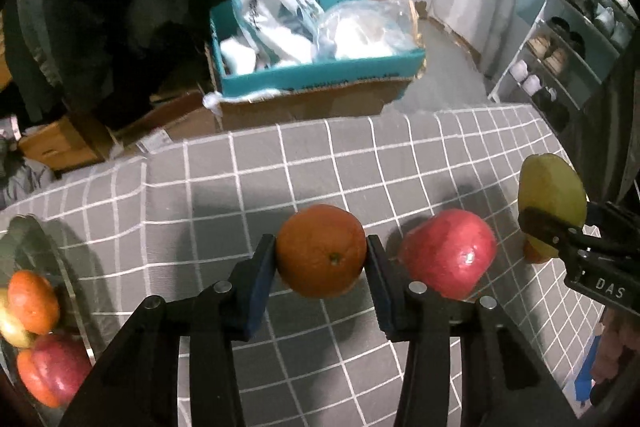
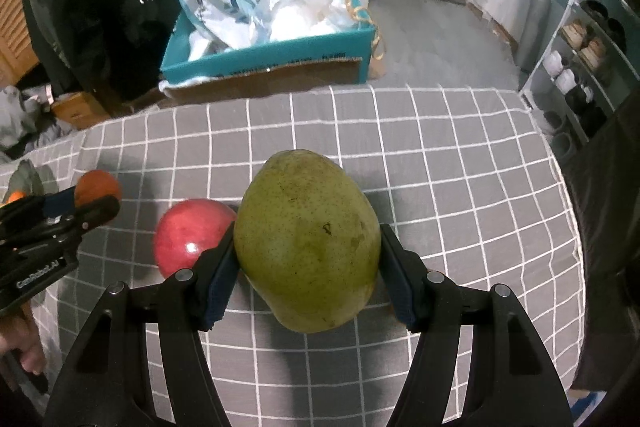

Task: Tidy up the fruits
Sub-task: 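Lift the orange and green pear and carry them toward the bowl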

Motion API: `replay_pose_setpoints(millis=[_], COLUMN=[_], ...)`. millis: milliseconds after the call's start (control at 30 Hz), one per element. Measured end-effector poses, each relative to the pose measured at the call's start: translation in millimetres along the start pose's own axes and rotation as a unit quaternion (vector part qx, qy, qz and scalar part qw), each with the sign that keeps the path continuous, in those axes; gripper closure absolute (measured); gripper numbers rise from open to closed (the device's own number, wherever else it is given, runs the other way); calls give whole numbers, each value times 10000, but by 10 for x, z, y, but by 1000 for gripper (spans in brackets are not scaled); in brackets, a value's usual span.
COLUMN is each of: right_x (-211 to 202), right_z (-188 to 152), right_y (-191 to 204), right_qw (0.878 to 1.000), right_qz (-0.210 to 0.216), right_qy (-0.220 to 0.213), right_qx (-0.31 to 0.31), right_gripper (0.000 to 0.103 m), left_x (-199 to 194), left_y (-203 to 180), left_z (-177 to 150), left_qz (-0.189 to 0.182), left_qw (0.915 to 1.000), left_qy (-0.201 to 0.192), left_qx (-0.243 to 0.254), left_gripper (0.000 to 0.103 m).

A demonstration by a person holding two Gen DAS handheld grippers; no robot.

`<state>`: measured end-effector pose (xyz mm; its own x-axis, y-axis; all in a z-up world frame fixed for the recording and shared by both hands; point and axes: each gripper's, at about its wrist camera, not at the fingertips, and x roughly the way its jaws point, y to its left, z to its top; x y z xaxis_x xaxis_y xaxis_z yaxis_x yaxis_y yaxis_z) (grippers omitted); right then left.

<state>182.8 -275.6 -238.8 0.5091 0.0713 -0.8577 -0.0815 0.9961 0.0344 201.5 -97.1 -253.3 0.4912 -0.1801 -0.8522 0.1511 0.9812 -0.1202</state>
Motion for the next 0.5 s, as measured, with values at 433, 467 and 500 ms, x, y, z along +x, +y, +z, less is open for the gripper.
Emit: replay_pose_setpoints(millis=[433,467,500], right_x=[-499,-531,-582], right_z=[78,82,91], right_y=[141,156,181], right_qw=[9986,9984,9981], right_qz=[21,26,29], right_qy=[-518,-556,-613], right_qx=[-57,-72,-98], right_gripper=[38,38,38], left_x=[-719,-781,-838], left_y=[35,36,36], left_z=[17,14,10], left_qz=[131,142,160], left_qw=[9980,9977,9974], left_qy=[-614,-658,-698], left_qx=[4,9,8], left_gripper=[58,58,58])
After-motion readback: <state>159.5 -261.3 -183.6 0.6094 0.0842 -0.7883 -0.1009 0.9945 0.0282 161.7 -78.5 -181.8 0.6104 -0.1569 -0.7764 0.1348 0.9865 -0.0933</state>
